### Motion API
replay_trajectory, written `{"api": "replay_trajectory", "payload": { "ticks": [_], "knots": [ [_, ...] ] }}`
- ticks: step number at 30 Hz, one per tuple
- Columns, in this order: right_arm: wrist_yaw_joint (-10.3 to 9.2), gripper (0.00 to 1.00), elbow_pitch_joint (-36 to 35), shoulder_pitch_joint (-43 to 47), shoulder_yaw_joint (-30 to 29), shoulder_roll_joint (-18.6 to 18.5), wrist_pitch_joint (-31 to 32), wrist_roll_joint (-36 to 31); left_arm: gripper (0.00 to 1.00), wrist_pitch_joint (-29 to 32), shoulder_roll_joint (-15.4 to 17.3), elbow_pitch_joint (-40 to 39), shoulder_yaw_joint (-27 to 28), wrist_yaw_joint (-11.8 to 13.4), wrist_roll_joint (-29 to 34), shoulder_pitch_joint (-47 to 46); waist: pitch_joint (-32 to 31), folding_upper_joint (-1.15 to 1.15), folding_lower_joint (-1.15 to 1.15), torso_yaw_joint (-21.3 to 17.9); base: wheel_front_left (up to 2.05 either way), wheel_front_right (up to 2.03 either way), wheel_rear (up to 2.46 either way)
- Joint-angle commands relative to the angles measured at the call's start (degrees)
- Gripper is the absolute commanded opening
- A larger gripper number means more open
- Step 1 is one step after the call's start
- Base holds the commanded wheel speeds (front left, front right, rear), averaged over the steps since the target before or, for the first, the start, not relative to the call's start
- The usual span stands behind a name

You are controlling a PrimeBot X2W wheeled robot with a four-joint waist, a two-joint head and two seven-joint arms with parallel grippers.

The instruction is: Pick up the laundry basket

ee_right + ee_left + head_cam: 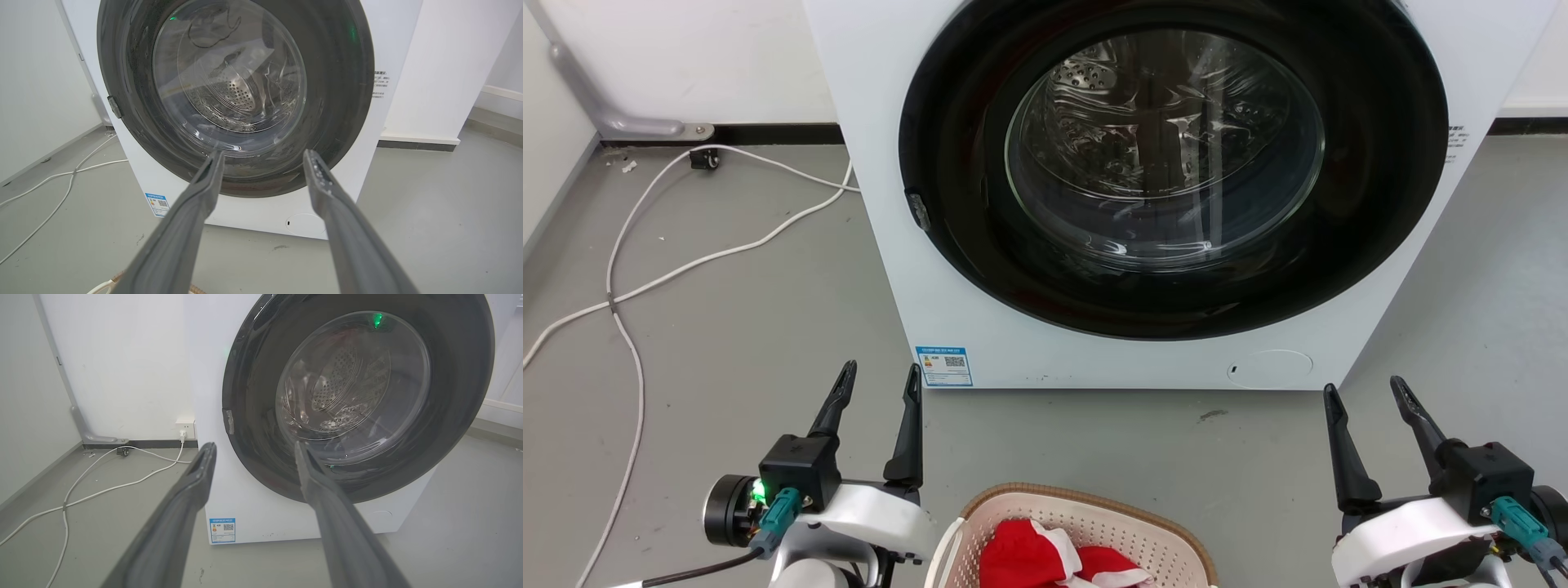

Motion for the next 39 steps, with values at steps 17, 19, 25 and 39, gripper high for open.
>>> {"api": "replay_trajectory", "payload": {
  "ticks": [17, 19, 25, 39],
  "knots": [
    [-0.02, 1.0, 0.1, 0.2, 0.3, 0.3, -1.3, -2.7, 1.0, -1.7, -0.6, 0.6, 0.4, -0.7, 2.5, -0.1, 0.5, 0.0, 0.0, 0.1, 0.0, 0.0, 0.0],
    [-0.02, 1.0, 0.2, 0.1, 0.3, 0.3, -1.3, -2.4, 1.0, -1.6, -0.6, 0.7, 0.4, -0.7, 2.4, 0.0, 0.5, 0.0, 0.0, 0.1, 0.0, 0.0, 0.0],
    [-0.02, 1.0, 0.5, -0.1, 0.3, 0.3, -1.4, -2.1, 1.0, -1.6, -0.7, 1.1, 0.5, -0.8, 2.2, 0.1, 0.5, 0.0, 0.0, 0.0, 0.0, 0.0, 0.0],
    [-0.02, 1.0, 3.3, -1.4, -0.4, 0.3, 2.6, -1.1, 1.0, -1.6, -0.4, 7.4, 0.4, -1.1, 2.6, -2.9, 3.4, 0.0, 0.0, 0.1, 0.0, 0.0, 0.0]
  ]
}}
